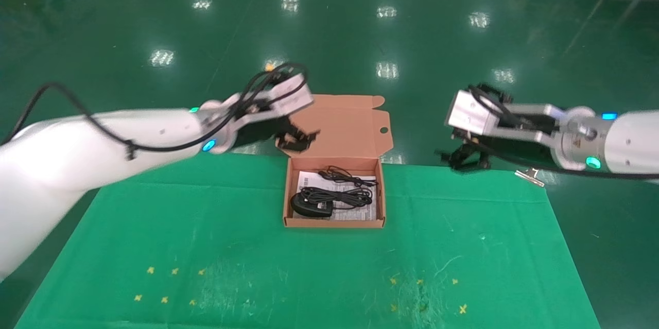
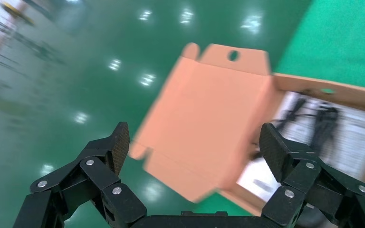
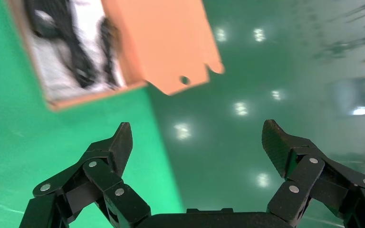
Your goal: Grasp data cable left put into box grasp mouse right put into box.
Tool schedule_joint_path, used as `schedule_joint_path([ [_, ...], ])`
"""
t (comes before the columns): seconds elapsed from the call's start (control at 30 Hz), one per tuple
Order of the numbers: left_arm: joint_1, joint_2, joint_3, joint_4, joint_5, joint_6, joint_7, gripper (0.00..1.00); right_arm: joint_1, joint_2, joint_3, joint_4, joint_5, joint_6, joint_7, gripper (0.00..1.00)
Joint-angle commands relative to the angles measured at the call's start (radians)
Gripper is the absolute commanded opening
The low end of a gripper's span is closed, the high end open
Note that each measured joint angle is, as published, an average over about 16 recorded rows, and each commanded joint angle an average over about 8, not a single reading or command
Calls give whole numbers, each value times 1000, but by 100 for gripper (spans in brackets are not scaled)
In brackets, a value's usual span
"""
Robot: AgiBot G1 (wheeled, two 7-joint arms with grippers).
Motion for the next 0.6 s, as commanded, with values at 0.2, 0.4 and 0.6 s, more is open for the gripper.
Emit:
schedule_joint_path([
  [0.2,76,-87,-106,-60,-154,139,34,100,-75,22,93,1,164,-101,-43,100],
  [0.4,141,-161,-197,-112,-287,259,64,100,-139,40,174,2,305,-187,-81,100],
  [0.6,189,-217,-265,-151,-386,349,86,100,-187,54,234,3,411,-252,-108,100],
])
